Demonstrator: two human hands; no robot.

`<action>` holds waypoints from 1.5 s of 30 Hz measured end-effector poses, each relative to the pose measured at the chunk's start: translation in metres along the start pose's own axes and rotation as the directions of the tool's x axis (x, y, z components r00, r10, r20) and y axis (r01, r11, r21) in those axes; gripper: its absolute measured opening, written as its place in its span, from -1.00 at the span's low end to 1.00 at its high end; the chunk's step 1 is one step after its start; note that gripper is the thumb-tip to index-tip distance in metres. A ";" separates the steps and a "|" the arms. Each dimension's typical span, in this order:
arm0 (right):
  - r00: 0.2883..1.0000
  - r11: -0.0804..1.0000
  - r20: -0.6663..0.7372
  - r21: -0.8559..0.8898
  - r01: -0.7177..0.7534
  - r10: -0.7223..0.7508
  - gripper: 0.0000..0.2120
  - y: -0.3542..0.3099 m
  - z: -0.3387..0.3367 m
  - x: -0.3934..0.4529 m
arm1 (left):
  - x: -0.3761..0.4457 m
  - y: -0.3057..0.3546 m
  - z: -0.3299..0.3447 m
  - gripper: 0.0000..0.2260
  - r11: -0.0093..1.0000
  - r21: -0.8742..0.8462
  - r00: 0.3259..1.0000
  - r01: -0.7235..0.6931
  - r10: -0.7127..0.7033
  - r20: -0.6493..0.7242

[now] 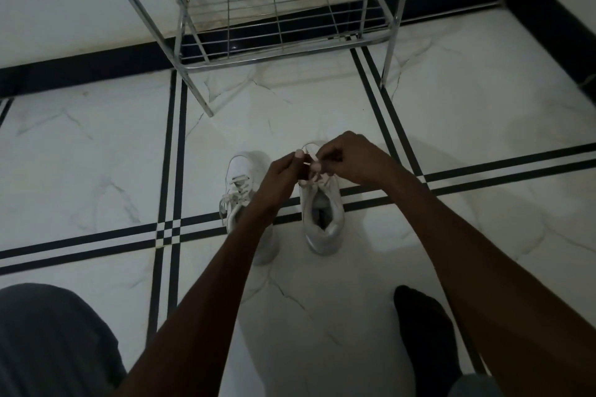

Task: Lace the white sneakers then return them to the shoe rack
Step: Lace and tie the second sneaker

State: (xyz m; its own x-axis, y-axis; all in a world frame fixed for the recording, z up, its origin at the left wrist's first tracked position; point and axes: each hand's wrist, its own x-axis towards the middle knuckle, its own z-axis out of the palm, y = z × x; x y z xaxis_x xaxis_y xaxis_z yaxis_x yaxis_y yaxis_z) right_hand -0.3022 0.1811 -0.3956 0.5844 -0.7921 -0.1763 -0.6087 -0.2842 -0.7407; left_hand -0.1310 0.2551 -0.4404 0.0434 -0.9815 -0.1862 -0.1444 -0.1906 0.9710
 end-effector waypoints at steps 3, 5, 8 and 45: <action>0.984 0.995 -0.172 -0.086 0.043 -0.057 -0.84 0.010 0.000 0.002 | 0.005 -0.003 0.007 -0.63 1.000 0.024 0.998 -0.008 0.009 -0.054; 0.955 0.998 -0.288 -0.034 0.060 -0.067 -0.85 0.014 0.006 0.003 | 0.008 -0.005 0.010 -0.68 1.000 0.022 0.993 0.001 0.001 -0.114; 0.921 0.996 -0.388 0.081 0.046 -0.011 -0.85 0.019 0.013 0.005 | 0.008 -0.008 0.010 -0.72 0.999 0.039 0.992 0.001 0.004 -0.126; 0.758 0.736 -0.153 0.421 -0.530 0.634 -0.54 0.082 0.034 -0.014 | -0.014 -0.045 -0.077 -0.65 0.892 0.395 0.837 0.221 0.035 -0.546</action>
State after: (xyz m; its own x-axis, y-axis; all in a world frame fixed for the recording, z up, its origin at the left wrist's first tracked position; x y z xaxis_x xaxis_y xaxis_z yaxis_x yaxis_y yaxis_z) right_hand -0.3418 0.1870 -0.4755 -0.0246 -0.8633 -0.5041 -0.5316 0.4384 -0.7247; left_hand -0.0494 0.2784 -0.4698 0.5713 -0.8198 -0.0401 -0.5098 -0.3927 0.7655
